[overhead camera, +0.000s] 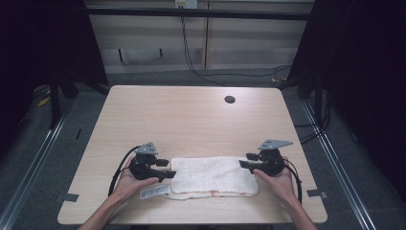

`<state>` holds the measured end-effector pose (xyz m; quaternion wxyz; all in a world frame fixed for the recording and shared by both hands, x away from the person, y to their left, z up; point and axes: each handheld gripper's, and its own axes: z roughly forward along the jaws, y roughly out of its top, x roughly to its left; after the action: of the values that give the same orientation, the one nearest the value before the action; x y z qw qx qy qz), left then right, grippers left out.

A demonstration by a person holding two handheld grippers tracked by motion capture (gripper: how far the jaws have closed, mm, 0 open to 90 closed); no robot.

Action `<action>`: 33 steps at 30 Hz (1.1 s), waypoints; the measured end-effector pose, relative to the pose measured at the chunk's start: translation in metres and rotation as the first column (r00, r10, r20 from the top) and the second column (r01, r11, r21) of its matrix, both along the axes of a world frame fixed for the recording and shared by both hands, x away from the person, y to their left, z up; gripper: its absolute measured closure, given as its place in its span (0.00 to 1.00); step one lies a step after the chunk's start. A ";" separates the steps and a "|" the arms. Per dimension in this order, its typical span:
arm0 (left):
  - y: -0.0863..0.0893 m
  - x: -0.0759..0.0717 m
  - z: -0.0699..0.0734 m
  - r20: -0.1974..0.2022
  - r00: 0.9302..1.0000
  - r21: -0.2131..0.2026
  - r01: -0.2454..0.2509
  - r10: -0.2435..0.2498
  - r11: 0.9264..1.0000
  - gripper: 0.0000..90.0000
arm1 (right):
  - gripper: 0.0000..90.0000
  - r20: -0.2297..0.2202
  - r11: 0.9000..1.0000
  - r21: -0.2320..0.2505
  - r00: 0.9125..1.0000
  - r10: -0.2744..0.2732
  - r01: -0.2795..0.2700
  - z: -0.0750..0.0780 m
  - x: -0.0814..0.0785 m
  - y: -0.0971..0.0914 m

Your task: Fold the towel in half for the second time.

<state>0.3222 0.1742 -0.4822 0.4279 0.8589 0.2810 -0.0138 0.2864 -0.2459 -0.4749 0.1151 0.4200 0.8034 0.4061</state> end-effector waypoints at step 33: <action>-0.010 0.060 0.034 0.078 0.993 0.055 -0.098 0.093 0.994 0.45 | 0.57 -0.028 0.941 0.059 0.942 0.335 -0.333 0.029 -0.014 0.117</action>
<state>0.3821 0.1638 -0.4478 0.4128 0.8567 0.3057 0.0476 0.2723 -0.1290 -0.4460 0.0183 0.2884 0.8539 0.4329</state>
